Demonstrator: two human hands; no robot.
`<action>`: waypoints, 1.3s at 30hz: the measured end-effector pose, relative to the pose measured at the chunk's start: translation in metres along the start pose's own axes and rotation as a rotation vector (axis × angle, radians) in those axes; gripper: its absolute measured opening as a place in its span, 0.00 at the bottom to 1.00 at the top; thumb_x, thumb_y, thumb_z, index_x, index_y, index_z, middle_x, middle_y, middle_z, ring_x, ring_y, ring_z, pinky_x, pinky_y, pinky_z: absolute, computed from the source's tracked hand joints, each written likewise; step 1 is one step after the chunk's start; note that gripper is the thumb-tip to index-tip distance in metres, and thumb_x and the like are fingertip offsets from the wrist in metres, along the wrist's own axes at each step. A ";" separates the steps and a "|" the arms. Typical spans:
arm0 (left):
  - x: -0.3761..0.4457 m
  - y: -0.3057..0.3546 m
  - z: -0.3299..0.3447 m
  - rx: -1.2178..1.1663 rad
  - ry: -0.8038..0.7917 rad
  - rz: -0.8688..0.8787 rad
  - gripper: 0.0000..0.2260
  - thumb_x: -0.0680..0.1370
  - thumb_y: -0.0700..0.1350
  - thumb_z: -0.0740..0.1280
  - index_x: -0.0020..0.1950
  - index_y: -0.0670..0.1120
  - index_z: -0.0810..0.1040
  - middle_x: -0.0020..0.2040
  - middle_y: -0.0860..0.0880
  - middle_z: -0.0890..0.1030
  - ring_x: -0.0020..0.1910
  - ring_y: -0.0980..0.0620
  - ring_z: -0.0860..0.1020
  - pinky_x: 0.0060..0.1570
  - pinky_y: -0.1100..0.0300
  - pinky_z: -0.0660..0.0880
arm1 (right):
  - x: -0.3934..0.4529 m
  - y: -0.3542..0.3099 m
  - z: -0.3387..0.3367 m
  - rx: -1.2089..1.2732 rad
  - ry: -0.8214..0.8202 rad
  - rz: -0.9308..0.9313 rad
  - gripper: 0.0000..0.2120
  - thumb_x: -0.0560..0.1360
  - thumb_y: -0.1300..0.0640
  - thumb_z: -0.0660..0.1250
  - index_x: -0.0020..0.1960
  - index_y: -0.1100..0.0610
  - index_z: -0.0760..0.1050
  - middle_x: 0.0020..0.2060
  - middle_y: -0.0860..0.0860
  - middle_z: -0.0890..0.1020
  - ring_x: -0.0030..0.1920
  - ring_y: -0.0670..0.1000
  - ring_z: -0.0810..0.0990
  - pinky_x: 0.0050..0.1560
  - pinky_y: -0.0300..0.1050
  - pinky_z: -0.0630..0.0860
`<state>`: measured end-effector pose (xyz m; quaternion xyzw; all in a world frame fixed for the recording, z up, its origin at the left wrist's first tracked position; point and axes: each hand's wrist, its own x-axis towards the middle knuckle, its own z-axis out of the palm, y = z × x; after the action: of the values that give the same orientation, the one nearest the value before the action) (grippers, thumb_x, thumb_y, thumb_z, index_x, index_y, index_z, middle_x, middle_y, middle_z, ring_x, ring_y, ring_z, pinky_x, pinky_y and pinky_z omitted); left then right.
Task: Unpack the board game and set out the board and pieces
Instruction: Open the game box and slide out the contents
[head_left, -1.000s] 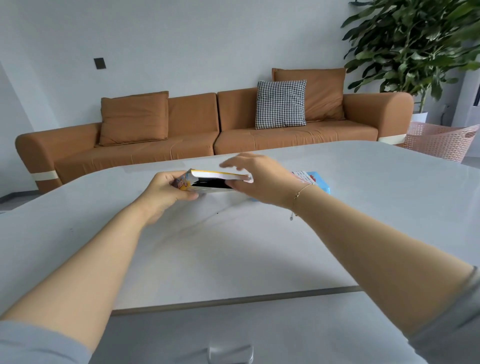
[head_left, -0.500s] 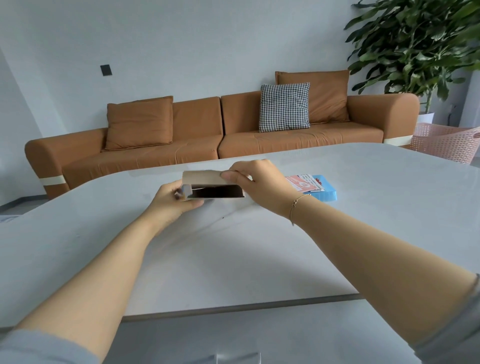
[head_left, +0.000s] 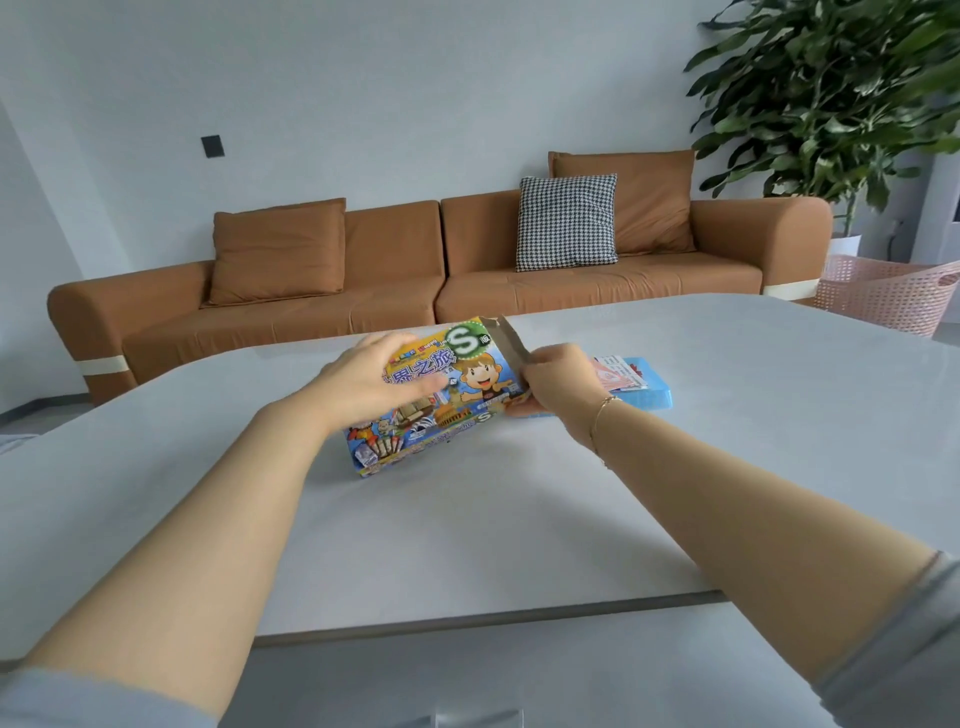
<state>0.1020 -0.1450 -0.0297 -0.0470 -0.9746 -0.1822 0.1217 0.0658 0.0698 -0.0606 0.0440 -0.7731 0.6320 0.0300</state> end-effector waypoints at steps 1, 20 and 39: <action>-0.001 0.000 0.003 -0.019 -0.015 0.022 0.45 0.58 0.78 0.63 0.72 0.63 0.60 0.68 0.55 0.65 0.68 0.52 0.67 0.68 0.48 0.65 | 0.001 0.003 0.002 -0.047 0.026 -0.042 0.07 0.71 0.67 0.59 0.41 0.63 0.76 0.37 0.60 0.83 0.37 0.61 0.84 0.40 0.52 0.82; -0.004 -0.002 0.011 0.002 -0.065 -0.099 0.46 0.51 0.75 0.67 0.68 0.64 0.64 0.63 0.54 0.64 0.65 0.51 0.66 0.66 0.50 0.66 | -0.017 -0.010 0.013 0.159 -0.134 -0.021 0.21 0.80 0.50 0.56 0.56 0.68 0.75 0.47 0.59 0.82 0.52 0.57 0.81 0.59 0.50 0.77; -0.020 -0.114 -0.004 0.412 0.110 -0.626 0.16 0.74 0.38 0.62 0.61 0.45 0.77 0.59 0.41 0.78 0.58 0.40 0.76 0.56 0.52 0.73 | -0.016 -0.003 0.035 -0.382 -0.140 -0.390 0.14 0.75 0.62 0.58 0.52 0.50 0.80 0.54 0.48 0.79 0.29 0.47 0.69 0.25 0.33 0.65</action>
<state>0.1064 -0.2530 -0.0701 0.2882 -0.9500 -0.0128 0.1191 0.0827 0.0356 -0.0666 0.2293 -0.8552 0.4527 0.1053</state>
